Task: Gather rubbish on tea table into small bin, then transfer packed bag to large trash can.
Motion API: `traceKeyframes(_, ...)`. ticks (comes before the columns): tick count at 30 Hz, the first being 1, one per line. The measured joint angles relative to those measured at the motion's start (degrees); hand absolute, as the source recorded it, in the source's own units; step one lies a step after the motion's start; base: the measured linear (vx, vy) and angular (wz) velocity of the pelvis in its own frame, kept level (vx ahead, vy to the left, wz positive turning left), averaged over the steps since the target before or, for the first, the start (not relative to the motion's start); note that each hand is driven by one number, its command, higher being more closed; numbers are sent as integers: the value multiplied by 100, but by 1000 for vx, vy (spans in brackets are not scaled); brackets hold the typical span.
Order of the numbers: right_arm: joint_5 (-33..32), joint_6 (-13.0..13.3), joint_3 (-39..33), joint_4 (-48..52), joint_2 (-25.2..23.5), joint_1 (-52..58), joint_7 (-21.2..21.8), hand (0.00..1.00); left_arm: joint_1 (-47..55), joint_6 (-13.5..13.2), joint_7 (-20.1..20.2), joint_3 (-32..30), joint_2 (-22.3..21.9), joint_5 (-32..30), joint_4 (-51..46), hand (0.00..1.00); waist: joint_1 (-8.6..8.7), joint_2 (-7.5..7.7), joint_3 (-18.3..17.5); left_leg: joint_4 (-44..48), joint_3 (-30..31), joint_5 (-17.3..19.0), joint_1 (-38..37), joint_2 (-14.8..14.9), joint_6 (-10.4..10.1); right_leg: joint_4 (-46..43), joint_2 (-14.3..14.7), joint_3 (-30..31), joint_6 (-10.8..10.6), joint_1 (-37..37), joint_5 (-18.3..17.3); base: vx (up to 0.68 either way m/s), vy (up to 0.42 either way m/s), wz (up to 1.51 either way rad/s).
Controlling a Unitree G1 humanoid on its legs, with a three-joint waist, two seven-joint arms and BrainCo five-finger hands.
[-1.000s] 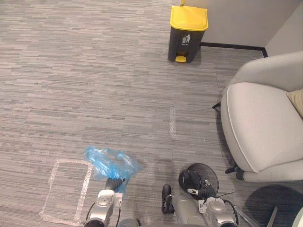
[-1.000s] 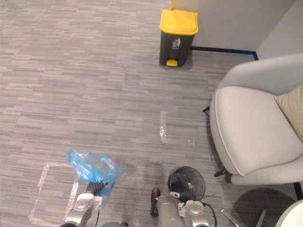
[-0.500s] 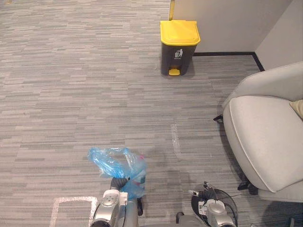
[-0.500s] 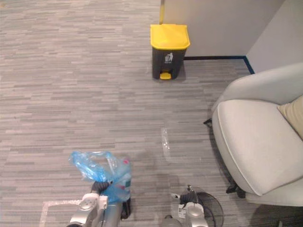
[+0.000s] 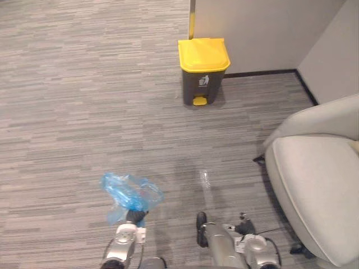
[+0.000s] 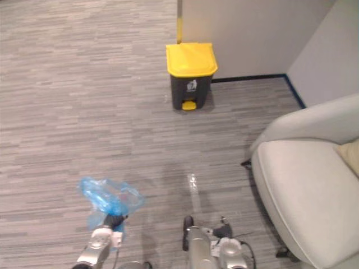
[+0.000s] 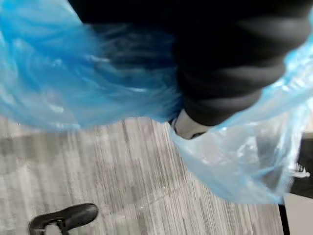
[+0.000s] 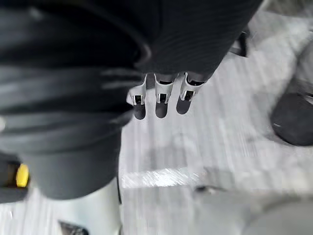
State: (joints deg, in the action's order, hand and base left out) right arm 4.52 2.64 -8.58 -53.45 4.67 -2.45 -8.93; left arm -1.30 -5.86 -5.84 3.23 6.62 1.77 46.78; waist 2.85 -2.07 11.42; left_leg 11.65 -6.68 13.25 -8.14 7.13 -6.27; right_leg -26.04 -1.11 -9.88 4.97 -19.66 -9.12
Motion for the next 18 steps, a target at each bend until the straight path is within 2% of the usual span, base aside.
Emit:
traceKeyframes(2,-7,-22,-22,38,-21,216,2,0,16,1,20,-16,-168,3,-31,100,-1,10,-5,1291,140,-271,297,152,-242,321,20,-202,36,662,-81,390,-150,53)
traceKeyframes(3,-10,-39,20,134,-33,261,1,0,58,1,47,-28,-251,5,-116,100,-32,56,-7,2140,143,-550,639,199,-275,563,-5,-192,33,973,-137,343,-84,39)
traceKeyframes(4,-21,-38,84,250,-61,320,1,0,164,-5,87,-54,-386,9,-297,100,-63,45,-10,3288,32,-360,1155,379,-170,869,28,-160,83,1344,-257,324,-48,13)
traceKeyframes(6,-66,-38,75,313,-139,330,0,0,236,1,119,-138,-533,76,-440,100,-209,34,-24,4038,-234,27,1823,563,29,1063,59,-72,103,1647,-322,256,46,-23)
traceKeyframes(8,-68,-39,14,315,-235,293,-1,0,318,5,137,-186,-561,79,-447,100,-351,112,-3,3474,-436,239,2235,517,171,1220,-18,109,41,1956,-360,290,105,-41)
traceKeyframes(10,-67,-40,-26,316,-285,237,-2,0,353,13,142,-224,-558,75,-445,100,-368,171,8,2402,-447,217,2464,314,187,1338,-187,202,-108,2183,-441,294,185,-25)
traceKeyframes(11,-66,-39,-35,293,-262,246,-5,0,360,10,148,-213,-581,74,-436,100,-370,201,1,1424,-286,-30,2568,86,153,1376,-310,288,-275,2256,-544,303,239,-22)
traceKeyframes(12,-64,-39,-37,221,-196,251,-7,0,372,8,151,-203,-602,73,-380,100,-371,98,-57,621,-52,-377,2550,-36,43,1432,-304,369,-446,2295,-630,382,360,-55)
traceKeyframes(13,-63,-54,-31,21,-163,231,-13,0,378,8,143,-205,-572,73,-218,100,-430,77,-94,473,21,-1033,2452,-131,144,1437,-332,649,-626,2348,-747,263,259,-49)
traceKeyframes(14,-61,-78,-15,-37,-205,225,-6,0,373,12,143,-204,-526,73,-153,100,-436,163,-127,479,-68,-939,2417,-217,182,1468,-434,758,-646,2375,-760,359,297,-41)
traceKeyframes(15,-47,-91,-22,-43,-269,278,-1,0,364,13,132,-207,-444,74,-66,100,-413,345,-218,559,-158,-708,2444,-433,280,1460,-646,967,-731,2363,-799,320,198,-12)
traceKeyframes(17,-8,-98,-26,-47,-250,342,0,0,322,14,120,-206,-381,74,-11,100,-430,408,-243,749,-340,-428,2407,-559,383,1226,-810,1234,-813,2298,-784,462,295,-27)
traceKeyframes(18,-2,-98,-25,-48,-245,354,1,0,345,14,108,-207,-349,73,-10,100,-451,406,-251,786,-493,-235,2271,-581,431,761,-852,1444,-900,2111,-745,296,189,-43)
